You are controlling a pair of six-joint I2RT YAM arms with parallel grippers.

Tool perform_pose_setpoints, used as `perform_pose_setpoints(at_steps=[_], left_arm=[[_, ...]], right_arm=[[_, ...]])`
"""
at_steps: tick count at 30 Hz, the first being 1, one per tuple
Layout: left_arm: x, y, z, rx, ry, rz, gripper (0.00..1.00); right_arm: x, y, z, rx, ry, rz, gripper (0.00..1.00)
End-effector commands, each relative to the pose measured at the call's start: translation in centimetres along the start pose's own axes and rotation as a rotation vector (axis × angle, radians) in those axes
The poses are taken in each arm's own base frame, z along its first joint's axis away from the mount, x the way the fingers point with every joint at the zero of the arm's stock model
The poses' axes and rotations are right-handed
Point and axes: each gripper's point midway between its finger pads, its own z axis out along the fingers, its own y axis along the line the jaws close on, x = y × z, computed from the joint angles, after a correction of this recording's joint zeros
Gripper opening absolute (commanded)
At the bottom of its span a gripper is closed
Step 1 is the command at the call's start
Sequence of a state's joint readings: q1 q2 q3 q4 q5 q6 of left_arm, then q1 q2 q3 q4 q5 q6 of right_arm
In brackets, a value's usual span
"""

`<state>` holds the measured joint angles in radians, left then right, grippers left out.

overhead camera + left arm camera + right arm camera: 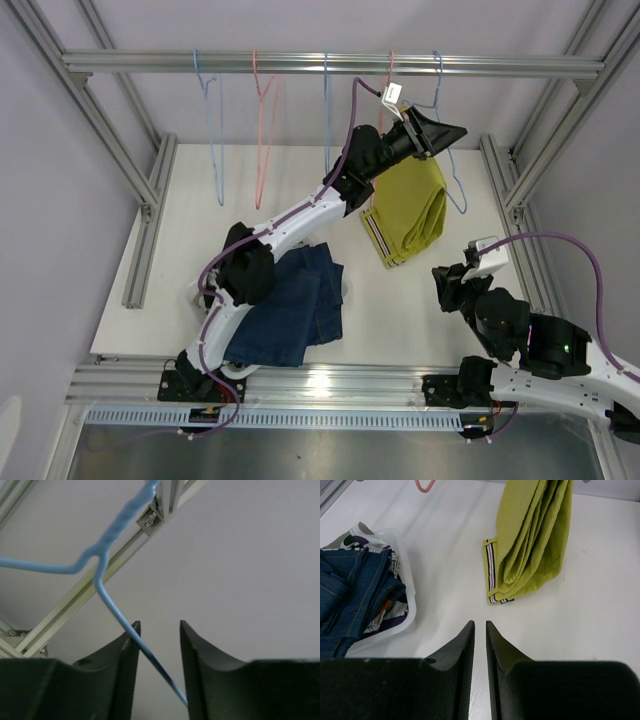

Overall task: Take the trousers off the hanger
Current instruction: Pick up the hanger from the clothesline.

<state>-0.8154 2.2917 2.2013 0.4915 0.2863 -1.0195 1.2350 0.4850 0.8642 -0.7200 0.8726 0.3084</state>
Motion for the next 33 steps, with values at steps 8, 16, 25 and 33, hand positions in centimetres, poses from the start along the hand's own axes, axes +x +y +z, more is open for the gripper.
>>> perform_pose_setpoints(at_steps=[8,16,25,33], left_arm=[[-3.2,-7.9,-0.2,0.179,-0.034,0.031,0.22],[-3.4,-12.0,-1.1,0.211,0.026,0.061,0.00],[-5.4,-19.4,-2.9,0.314,0.046,0.114,0.01],[-5.3,-25.4,-5.9,0.410,0.111,0.138,0.01]], right_arm=[[-0.6,0.2,0.0,-0.010,-0.024,0.022,0.18],[-1.1,0.0,-0.6,-0.038,-0.046,0.055,0.18],[-1.1,0.0,-0.6,-0.034,-0.040,0.056,0.18],[-1.6,-0.5,-1.0,-0.034,-0.060,0.080,0.17]])
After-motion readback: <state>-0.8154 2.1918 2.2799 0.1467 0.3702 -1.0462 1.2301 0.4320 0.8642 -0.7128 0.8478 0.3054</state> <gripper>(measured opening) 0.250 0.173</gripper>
